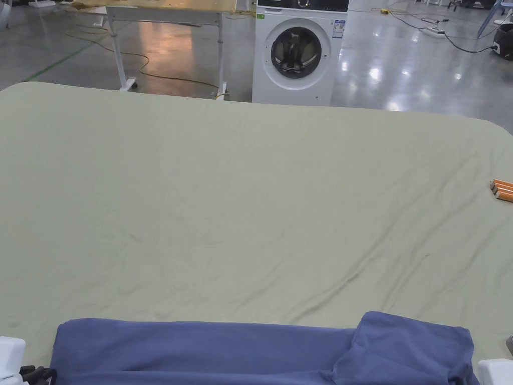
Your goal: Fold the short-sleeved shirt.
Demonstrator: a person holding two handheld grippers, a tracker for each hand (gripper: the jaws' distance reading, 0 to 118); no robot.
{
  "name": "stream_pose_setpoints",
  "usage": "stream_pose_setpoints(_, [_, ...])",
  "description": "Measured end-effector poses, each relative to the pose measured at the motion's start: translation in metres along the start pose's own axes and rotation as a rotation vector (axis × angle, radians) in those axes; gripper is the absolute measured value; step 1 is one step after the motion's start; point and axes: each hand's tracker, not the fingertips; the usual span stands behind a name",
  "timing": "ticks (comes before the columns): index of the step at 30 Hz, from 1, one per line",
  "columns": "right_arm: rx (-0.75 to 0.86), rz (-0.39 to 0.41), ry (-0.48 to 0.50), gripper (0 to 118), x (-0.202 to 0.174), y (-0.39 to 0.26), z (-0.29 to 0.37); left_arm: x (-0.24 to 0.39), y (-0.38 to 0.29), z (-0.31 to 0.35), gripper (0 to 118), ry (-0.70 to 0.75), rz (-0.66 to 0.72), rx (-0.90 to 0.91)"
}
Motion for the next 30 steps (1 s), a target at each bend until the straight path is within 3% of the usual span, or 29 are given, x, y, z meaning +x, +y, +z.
stream_pose_setpoints(2, [0.003,-0.046,0.014,4,0.004,0.0,0.002,0.002,0.003,0.003,0,0.009,0.01,0.004])
stream_pose_setpoints(3, [0.006,-0.051,0.007,14,0.005,0.002,0.005,0.003,0.006,0.005,7,0.015,0.029,0.002])
stream_pose_setpoints(4, [0.008,-0.05,0.001,29,0.004,0.004,0.008,0.006,0.01,0.008,13,0.023,0.038,0.008])
stream_pose_setpoints(6, [0.023,-0.046,-0.092,77,0.004,0.012,0.019,0.012,0.019,0.014,30,0.053,0.014,0.064])
stream_pose_setpoints(7, [0.055,-0.042,-0.128,86,0.004,0.016,0.026,0.016,0.025,0.017,36,0.061,0.006,0.081])
stream_pose_setpoints(8, [0.097,-0.046,-0.138,87,0.005,0.021,0.032,0.019,0.03,0.019,42,0.069,0.003,0.101])
stream_pose_setpoints(10, [0.155,-0.068,-0.157,87,0.004,0.032,0.045,0.026,0.042,0.025,49,0.086,0.003,0.156])
stream_pose_setpoints(17, [0.417,-0.182,-0.166,87,-0.012,0.071,0.067,0.061,0.085,0.036,49,0.066,-0.023,0.363])
stream_pose_setpoints(24, [0.735,-0.213,-0.142,84,-0.076,0.107,0.074,0.1,0.115,0.035,47,0.07,-0.082,0.583])
stream_pose_setpoints(29, [0.855,-0.162,-0.117,49,-0.121,0.119,0.065,0.119,0.117,0.035,38,0.104,-0.081,0.688])
stream_pose_setpoints(30, [0.862,-0.157,-0.115,23,-0.126,0.121,0.063,0.121,0.117,0.036,24,0.106,-0.085,0.708])
